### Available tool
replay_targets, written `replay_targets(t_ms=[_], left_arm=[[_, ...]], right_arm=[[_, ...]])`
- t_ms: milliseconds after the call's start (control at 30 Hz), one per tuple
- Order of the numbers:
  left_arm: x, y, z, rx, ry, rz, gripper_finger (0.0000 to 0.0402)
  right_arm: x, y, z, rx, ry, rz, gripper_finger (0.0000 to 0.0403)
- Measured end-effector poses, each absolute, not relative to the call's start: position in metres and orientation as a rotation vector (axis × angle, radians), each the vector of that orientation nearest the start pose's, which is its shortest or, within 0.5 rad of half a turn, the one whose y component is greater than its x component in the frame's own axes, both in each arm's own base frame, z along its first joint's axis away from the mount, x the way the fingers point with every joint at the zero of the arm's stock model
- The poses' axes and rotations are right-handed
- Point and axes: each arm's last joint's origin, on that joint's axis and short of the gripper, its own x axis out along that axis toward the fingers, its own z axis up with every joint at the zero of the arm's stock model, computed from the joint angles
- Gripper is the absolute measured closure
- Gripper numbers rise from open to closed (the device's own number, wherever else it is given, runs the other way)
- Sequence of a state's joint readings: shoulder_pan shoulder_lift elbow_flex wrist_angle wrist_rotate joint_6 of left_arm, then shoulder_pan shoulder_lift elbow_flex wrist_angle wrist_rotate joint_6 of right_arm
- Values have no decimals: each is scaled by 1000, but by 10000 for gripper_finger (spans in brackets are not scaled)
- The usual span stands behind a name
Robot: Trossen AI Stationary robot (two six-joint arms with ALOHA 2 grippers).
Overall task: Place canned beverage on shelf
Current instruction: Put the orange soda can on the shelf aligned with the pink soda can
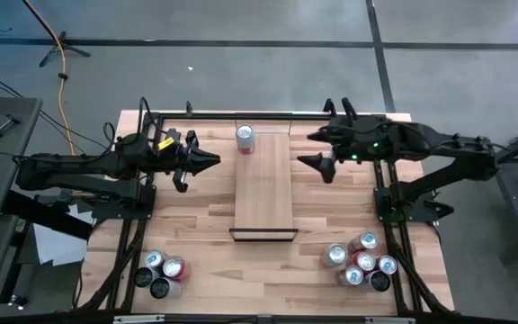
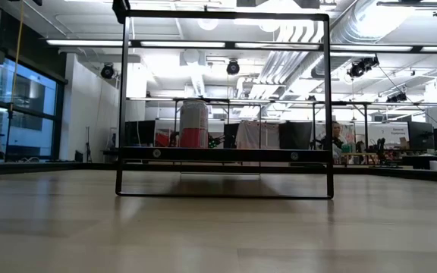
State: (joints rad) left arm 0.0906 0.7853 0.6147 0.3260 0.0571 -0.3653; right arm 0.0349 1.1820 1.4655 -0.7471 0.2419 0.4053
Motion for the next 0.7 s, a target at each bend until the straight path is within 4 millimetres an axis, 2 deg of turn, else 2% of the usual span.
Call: replay_targets(t_ms=[133,267,433,700], left_arm=[[180,16,323,-365,-167,41,401],[180,16,323,-367,-167,41,401],[180,16,323,-383,-168,40,401],[180,16,323,-417,-169,36,401]], right_arm=[[210,11,425,584,618,-212,53],[201,37,405,753,900,-225,52],[203,82,382,783,1140,-286,52],[233,144,329,682,1370,-400,52]])
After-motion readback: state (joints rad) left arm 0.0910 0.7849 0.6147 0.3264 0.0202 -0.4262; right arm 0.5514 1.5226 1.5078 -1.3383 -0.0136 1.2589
